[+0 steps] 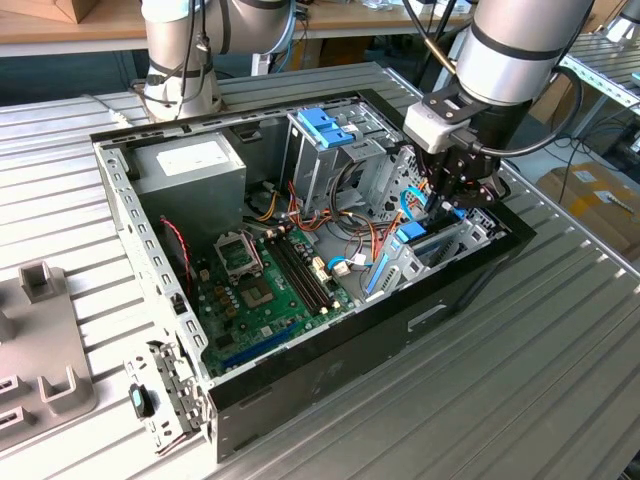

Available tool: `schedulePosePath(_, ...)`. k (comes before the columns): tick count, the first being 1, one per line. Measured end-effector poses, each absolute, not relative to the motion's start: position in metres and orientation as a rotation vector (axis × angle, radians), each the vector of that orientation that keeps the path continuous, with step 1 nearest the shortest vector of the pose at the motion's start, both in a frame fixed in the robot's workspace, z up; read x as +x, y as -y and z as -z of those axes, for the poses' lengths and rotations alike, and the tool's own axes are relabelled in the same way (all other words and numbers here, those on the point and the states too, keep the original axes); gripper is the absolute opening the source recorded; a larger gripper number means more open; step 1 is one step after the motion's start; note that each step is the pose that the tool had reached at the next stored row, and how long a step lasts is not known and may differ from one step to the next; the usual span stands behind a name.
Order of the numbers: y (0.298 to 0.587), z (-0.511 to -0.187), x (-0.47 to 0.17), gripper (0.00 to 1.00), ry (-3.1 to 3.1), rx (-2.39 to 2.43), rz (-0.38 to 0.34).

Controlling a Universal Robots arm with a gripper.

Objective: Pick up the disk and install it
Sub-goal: 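Insert the first disk wire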

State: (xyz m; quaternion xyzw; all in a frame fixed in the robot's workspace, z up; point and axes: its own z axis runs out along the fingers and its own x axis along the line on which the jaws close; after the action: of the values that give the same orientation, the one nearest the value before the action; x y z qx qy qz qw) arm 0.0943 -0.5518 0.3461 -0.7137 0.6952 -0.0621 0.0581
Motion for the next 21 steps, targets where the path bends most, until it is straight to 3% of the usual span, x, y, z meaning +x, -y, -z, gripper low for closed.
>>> schedulePosePath(21,0.5519,-0.3382,0.0943,0.16,-2.107,-2.163,0.188)
